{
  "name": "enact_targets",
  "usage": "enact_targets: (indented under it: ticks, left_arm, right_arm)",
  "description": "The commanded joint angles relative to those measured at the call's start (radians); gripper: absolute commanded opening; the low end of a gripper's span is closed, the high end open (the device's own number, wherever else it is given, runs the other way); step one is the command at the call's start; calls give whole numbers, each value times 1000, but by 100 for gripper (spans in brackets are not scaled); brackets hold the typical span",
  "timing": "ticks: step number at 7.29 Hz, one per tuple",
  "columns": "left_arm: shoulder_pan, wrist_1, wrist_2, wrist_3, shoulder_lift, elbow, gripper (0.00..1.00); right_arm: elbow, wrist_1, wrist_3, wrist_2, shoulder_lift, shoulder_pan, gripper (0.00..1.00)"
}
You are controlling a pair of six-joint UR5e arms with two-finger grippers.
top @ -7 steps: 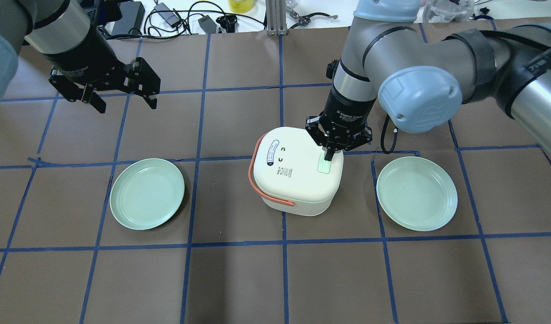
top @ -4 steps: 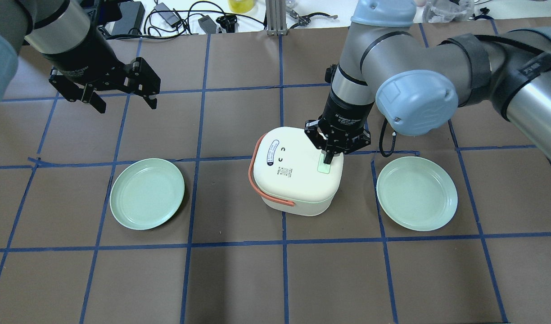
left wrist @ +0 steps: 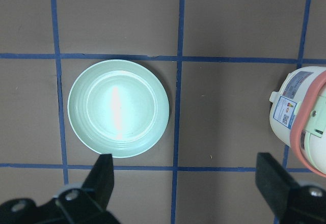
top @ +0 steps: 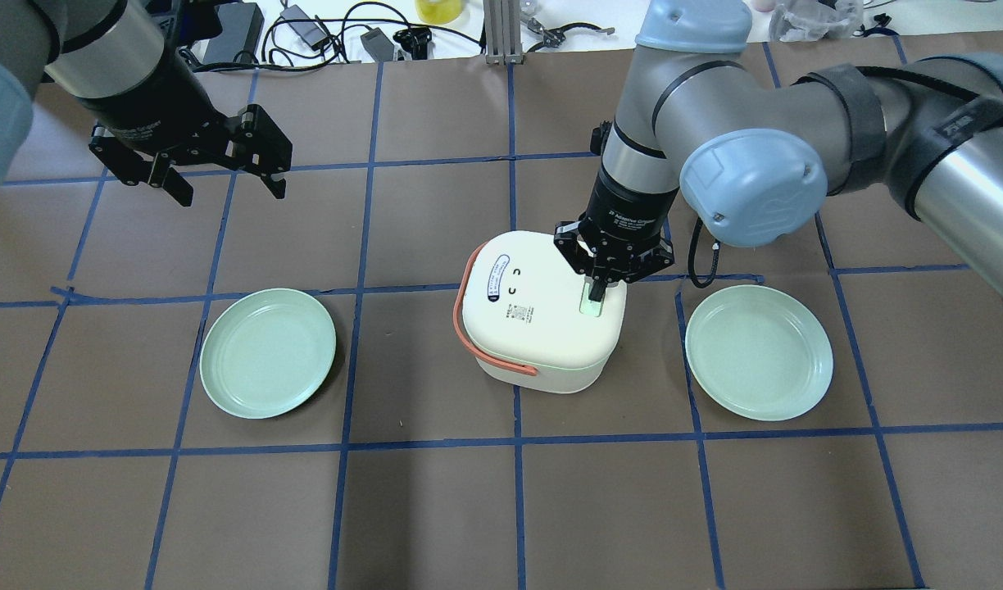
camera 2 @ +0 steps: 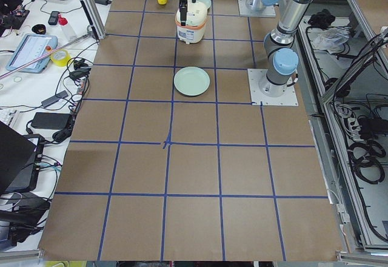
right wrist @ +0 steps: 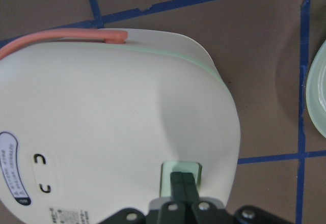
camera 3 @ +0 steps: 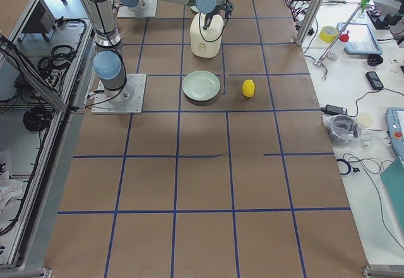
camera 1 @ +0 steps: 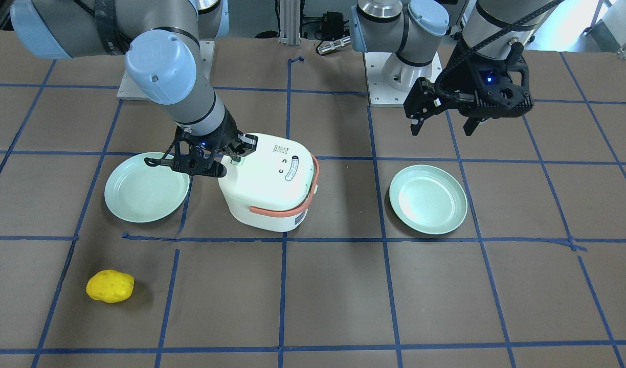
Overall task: Press rice cooker button
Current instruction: 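Press the green lid button down with the closed right gripper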
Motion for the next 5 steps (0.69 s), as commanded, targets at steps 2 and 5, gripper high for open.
enact_targets:
  ticks: [2,5]
  left_arm:
    - [0,0,0,0,0,0,100]
    - [0,0,0,0,0,0,100]
  right_arm:
    - [-1,-1,3,0,0,0,0]
    - [-98,-1,84,-9,-25,-2,81]
